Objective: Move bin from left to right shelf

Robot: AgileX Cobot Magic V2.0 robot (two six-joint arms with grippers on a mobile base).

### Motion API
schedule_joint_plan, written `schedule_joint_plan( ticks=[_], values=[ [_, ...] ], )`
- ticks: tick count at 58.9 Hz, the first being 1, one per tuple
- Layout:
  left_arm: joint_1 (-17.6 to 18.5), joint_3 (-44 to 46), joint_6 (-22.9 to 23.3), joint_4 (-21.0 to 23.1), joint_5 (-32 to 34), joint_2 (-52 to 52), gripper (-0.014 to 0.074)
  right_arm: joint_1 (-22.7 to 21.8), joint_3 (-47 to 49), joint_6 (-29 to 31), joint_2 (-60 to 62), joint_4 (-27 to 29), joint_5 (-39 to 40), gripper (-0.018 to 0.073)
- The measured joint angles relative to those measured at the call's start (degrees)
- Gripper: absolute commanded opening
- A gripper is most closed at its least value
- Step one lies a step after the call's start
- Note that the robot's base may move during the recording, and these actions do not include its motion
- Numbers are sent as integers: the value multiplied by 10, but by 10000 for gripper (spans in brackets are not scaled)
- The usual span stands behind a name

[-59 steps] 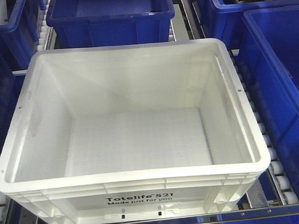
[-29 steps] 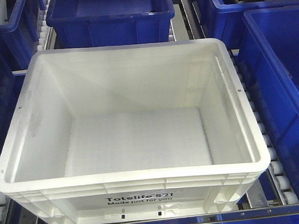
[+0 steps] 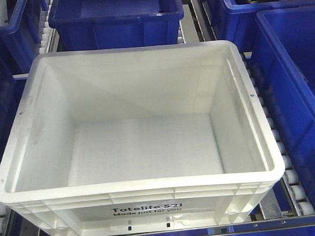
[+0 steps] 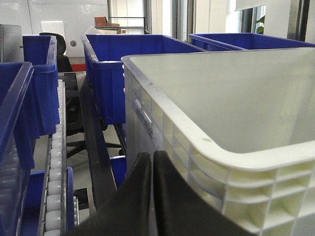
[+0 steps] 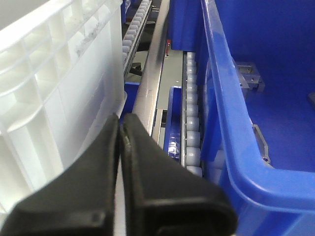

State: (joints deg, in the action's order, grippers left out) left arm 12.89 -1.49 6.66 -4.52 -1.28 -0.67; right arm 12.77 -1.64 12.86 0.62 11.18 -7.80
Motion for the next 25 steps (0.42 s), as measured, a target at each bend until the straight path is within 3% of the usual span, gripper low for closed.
schedule_joint_plan(
  ticks=[25],
  values=[
    [0,0,0,0,0,0,-6,0,0,0,0,0,-1,-8]
  ],
)
